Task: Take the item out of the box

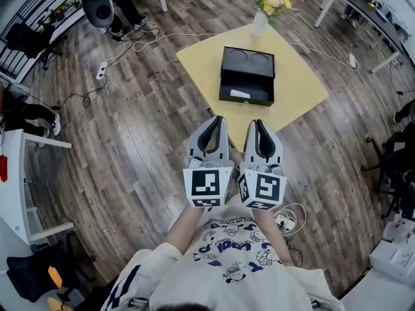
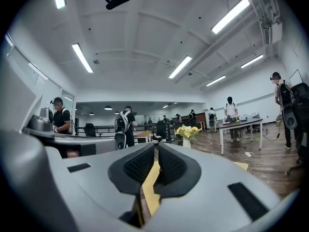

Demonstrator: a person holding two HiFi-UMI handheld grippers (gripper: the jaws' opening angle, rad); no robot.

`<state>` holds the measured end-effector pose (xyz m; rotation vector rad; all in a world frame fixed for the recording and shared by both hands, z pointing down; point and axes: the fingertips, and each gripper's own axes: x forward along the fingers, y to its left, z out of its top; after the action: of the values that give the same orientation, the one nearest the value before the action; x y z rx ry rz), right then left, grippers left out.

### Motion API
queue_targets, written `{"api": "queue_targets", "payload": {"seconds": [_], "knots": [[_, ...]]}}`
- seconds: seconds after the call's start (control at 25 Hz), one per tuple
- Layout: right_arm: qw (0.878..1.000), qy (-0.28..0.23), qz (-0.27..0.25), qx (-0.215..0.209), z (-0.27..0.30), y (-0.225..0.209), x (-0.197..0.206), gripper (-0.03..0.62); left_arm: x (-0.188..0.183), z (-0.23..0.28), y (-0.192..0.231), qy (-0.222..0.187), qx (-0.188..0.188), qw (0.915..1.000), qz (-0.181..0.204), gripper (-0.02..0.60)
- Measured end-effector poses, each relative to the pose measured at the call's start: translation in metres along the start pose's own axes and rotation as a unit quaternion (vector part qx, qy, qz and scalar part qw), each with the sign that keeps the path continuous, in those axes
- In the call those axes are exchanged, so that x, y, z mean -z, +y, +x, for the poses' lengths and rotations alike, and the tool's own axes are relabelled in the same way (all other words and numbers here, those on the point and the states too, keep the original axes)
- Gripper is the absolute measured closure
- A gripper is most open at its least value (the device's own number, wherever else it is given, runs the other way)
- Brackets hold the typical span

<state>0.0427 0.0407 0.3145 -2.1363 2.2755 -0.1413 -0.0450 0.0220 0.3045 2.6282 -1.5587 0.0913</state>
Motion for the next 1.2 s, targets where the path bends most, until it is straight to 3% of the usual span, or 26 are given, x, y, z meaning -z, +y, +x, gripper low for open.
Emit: {"api": "queue_targets", "payload": {"seconds": [0.48, 1.2], "knots": [[1.0, 0.027, 0.001, 0.013, 0.029, -0.013, 0.015, 0.549, 0.015, 0.032, 0.007, 0.024, 0.008, 0.9996, -0.015, 0.56], [0.998, 0.051, -0.003, -0.028, 0.122, -0.054, 0.017, 0.549, 0.015, 0.129, 0.017, 0.039, -0.023, 0.9987, -0.025, 0.56]]}}
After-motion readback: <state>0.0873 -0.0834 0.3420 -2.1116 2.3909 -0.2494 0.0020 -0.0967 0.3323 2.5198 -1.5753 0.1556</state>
